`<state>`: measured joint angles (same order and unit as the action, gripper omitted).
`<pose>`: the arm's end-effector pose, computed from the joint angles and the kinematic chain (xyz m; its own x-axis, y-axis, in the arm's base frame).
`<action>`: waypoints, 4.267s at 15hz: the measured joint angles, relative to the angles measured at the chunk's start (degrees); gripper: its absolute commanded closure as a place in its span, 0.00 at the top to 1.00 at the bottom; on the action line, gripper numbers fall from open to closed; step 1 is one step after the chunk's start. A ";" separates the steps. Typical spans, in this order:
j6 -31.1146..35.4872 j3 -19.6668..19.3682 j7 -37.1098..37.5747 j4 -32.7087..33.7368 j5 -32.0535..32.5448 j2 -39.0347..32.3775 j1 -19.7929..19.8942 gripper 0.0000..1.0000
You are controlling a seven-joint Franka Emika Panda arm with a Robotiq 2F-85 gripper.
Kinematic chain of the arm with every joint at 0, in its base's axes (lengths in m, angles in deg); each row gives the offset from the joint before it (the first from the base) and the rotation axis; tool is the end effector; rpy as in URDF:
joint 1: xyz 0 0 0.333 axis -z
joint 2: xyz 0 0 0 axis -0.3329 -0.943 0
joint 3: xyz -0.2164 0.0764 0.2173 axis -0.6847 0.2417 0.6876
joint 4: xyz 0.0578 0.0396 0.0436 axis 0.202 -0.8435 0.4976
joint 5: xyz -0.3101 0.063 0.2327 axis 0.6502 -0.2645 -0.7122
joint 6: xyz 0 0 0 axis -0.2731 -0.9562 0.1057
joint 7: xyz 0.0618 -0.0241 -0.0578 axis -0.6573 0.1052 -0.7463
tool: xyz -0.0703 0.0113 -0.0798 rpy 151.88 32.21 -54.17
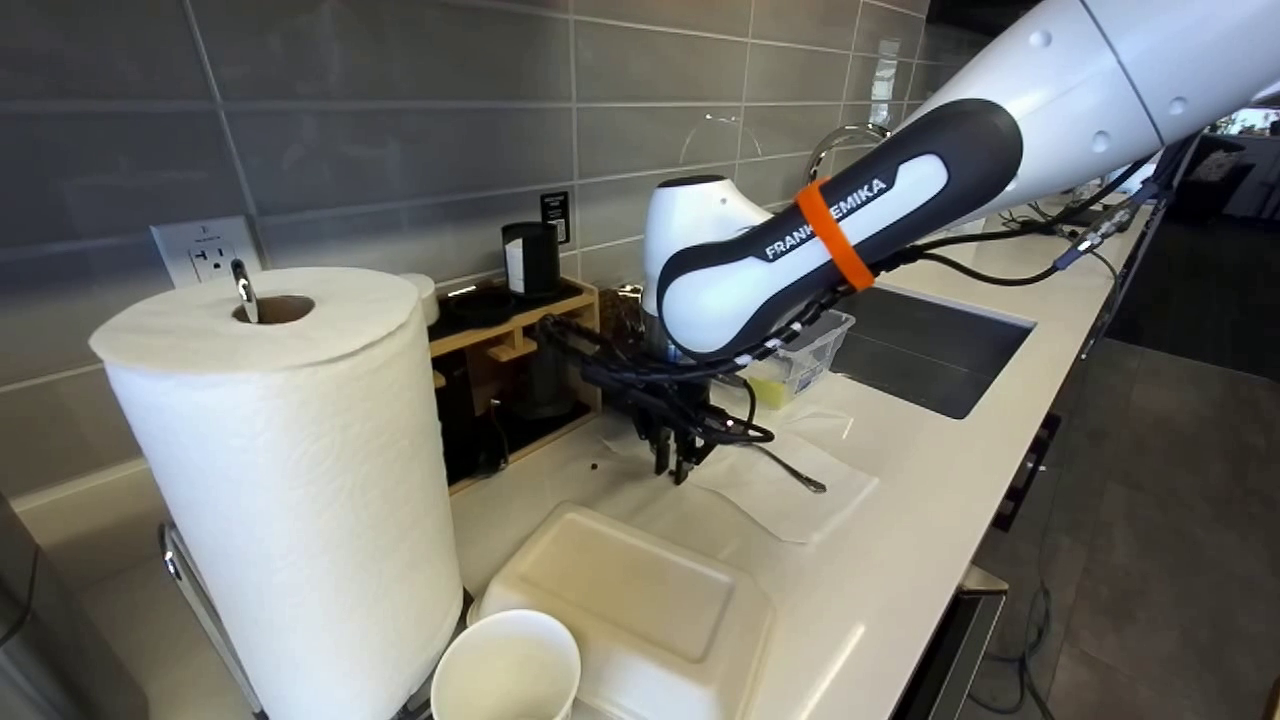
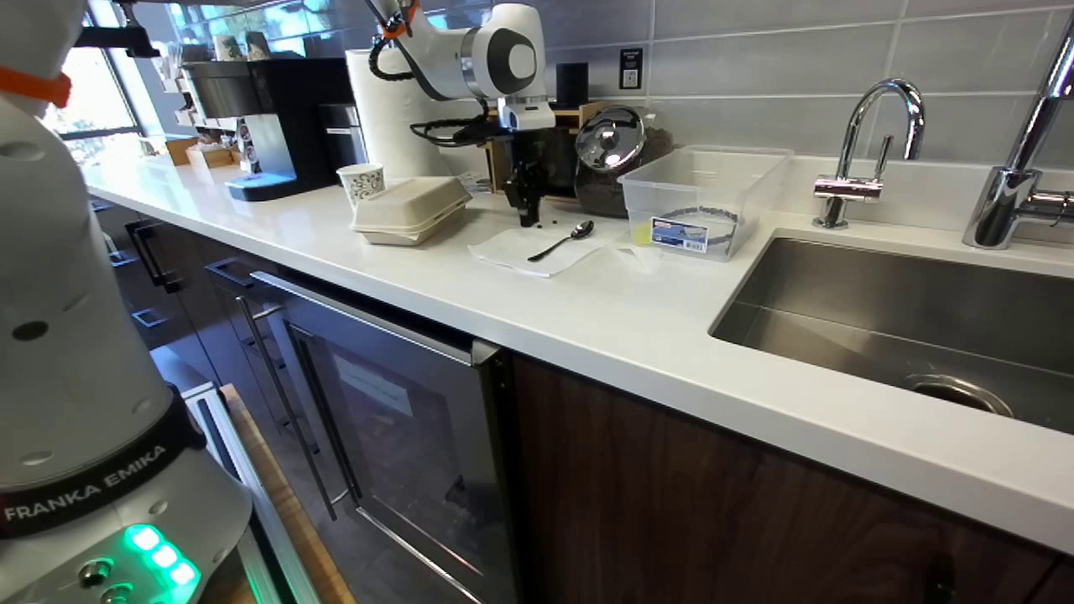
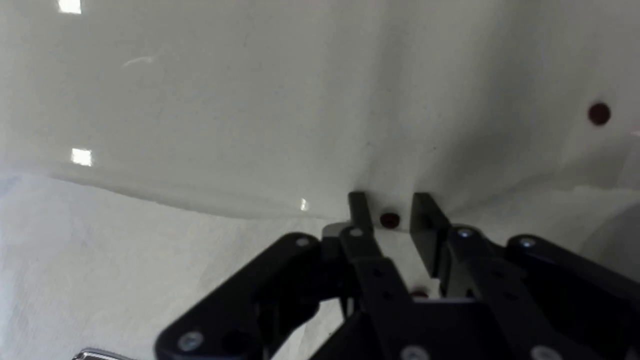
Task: Move one small black object to the right.
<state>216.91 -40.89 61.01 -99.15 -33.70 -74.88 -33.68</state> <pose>0.6325 0.1852 0.2820 0.3329 -0.9428 0.0178 -0.9427 -0.3332 -0.0185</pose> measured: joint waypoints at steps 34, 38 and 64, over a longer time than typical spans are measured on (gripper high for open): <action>0.21 -0.34 0.00 0.01 0.00 0.02 -0.06 0.06; 0.21 -0.34 0.00 0.03 0.00 0.02 -0.06 0.02; 0.21 -0.52 0.00 1.09 -0.02 0.28 -0.66 0.57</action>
<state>217.12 -41.41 61.01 -98.07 -33.72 -74.59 -34.34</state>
